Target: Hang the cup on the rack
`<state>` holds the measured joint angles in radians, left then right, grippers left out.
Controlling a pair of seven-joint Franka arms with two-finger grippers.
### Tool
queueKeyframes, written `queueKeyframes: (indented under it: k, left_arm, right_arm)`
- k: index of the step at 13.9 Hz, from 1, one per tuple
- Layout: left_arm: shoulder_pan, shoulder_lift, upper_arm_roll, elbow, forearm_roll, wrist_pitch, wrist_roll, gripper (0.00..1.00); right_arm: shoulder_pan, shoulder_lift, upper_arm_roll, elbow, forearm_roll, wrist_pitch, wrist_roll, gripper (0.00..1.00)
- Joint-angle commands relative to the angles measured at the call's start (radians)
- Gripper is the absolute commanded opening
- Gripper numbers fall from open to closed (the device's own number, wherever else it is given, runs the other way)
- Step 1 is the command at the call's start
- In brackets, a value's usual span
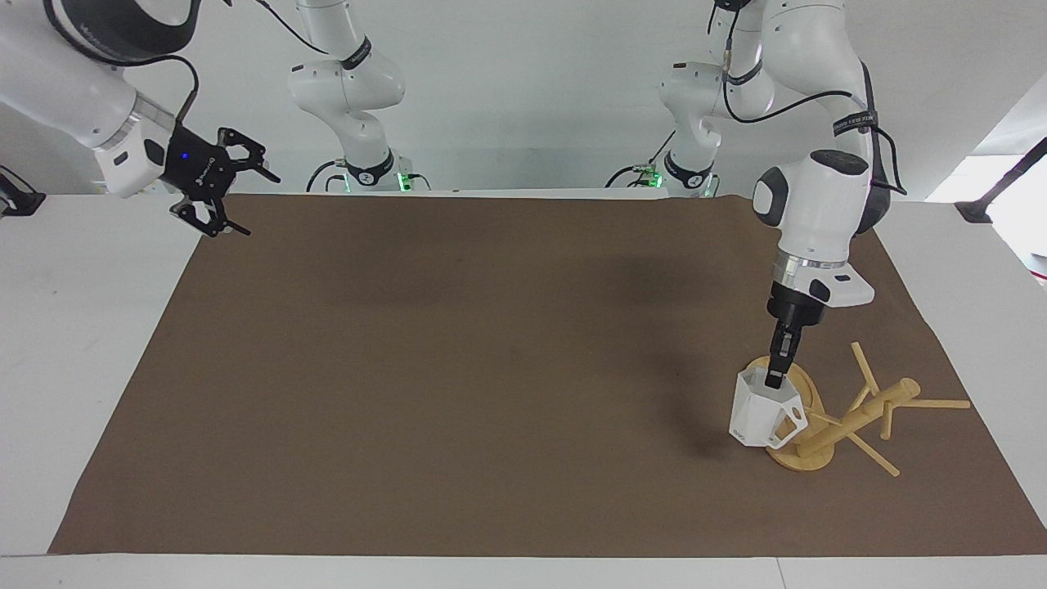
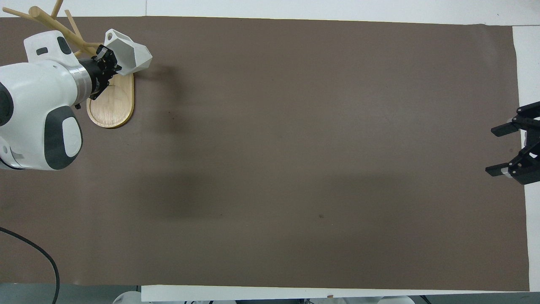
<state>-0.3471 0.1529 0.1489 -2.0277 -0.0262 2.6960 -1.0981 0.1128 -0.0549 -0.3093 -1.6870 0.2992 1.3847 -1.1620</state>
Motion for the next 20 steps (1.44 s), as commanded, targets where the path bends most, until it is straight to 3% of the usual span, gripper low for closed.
queueKeyframes:
  k: [1,5,7,15,19,20]
  left_arm:
    - [0.016,-0.030,-0.003,-0.031,-0.006,0.008,0.027,0.00]
    - [0.034,-0.038,-0.003,-0.037,-0.006,0.007,0.052,0.00]
    - [0.037,-0.038,-0.005,-0.039,-0.006,0.005,0.081,0.00]
    - [0.080,-0.042,-0.008,-0.046,-0.006,-0.008,0.124,0.00]
    - [0.094,-0.042,-0.008,-0.045,-0.006,-0.008,0.141,0.00]
    - [0.088,-0.042,-0.006,-0.045,-0.006,-0.010,0.142,0.08]
  right_arm:
    - [-0.016,-0.002,0.071,-0.003,-0.078,0.055,0.230,0.99]
    - [-0.016,0.006,0.189,0.010,-0.251,0.116,0.592,0.99]
    - [-0.016,0.006,0.185,0.010,-0.264,0.076,0.785,0.99]
    - [-0.018,0.003,0.148,0.026,-0.356,0.008,1.010,0.99]
    - [-0.012,-0.011,0.102,0.003,-0.353,0.007,1.012,0.99]
    - [-0.013,-0.010,0.101,0.006,-0.350,0.007,1.010,0.99]
